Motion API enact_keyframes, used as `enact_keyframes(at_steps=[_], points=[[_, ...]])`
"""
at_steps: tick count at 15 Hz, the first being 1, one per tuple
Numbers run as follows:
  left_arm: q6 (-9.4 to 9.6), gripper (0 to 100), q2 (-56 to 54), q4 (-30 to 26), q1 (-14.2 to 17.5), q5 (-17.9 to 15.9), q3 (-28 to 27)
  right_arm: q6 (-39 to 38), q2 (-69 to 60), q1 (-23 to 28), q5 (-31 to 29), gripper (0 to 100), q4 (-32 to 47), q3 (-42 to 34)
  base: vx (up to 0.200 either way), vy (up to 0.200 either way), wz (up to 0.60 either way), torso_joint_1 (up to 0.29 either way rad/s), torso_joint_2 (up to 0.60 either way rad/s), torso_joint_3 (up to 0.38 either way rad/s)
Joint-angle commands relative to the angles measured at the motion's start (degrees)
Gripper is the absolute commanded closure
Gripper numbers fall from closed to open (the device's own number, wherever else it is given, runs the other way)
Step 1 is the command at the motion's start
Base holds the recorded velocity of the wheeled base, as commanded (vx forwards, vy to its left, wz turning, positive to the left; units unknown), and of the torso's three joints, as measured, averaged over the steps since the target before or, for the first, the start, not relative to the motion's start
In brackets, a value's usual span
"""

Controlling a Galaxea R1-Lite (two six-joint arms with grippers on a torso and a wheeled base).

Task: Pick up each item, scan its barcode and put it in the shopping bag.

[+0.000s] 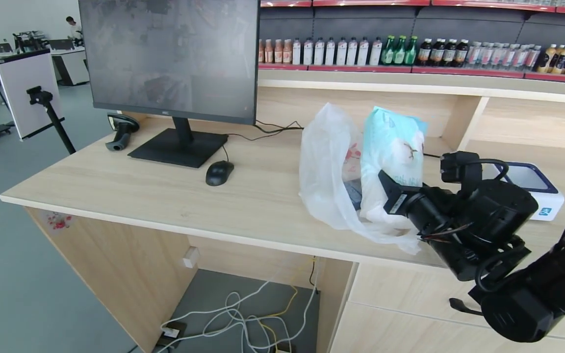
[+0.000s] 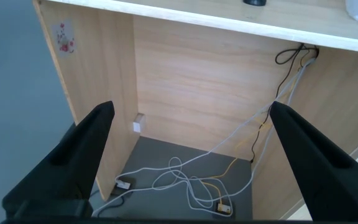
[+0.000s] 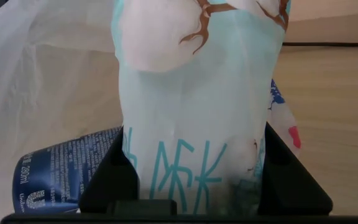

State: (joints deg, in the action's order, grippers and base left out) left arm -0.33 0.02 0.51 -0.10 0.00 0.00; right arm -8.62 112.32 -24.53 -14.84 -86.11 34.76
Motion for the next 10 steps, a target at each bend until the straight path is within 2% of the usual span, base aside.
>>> enact_keyframes(at_steps=[1, 5, 7, 10], points=[[-0.02, 0, -0.02, 0.02, 0.01, 0.00, 0.00, 0.44, 1.23, -1.22, 0.42, 100, 0.33, 1.72, 0.000, 0.000, 0.00, 0.000, 0.00, 0.000], [0.33, 0, -0.02, -0.07, 0.01, 0.00, 0.00, 1.15, -0.97, -2.63, 3.85, 100, 2.53, 4.44, 0.000, 0.000, 0.00, 0.000, 0.00, 0.000], [0.86, 0, -0.02, -0.16, 0.01, -0.09, 0.00, 0.97, -2.99, -2.63, 6.93, 100, 9.39, 9.01, 0.000, 0.000, 0.00, 0.000, 0.00, 0.000], [0.86, 0, -0.02, -0.16, 0.01, -0.09, 0.00, 0.88, -9.14, -2.63, 10.27, 100, 23.98, 12.62, 0.000, 0.000, 0.00, 0.000, 0.00, 0.000]])
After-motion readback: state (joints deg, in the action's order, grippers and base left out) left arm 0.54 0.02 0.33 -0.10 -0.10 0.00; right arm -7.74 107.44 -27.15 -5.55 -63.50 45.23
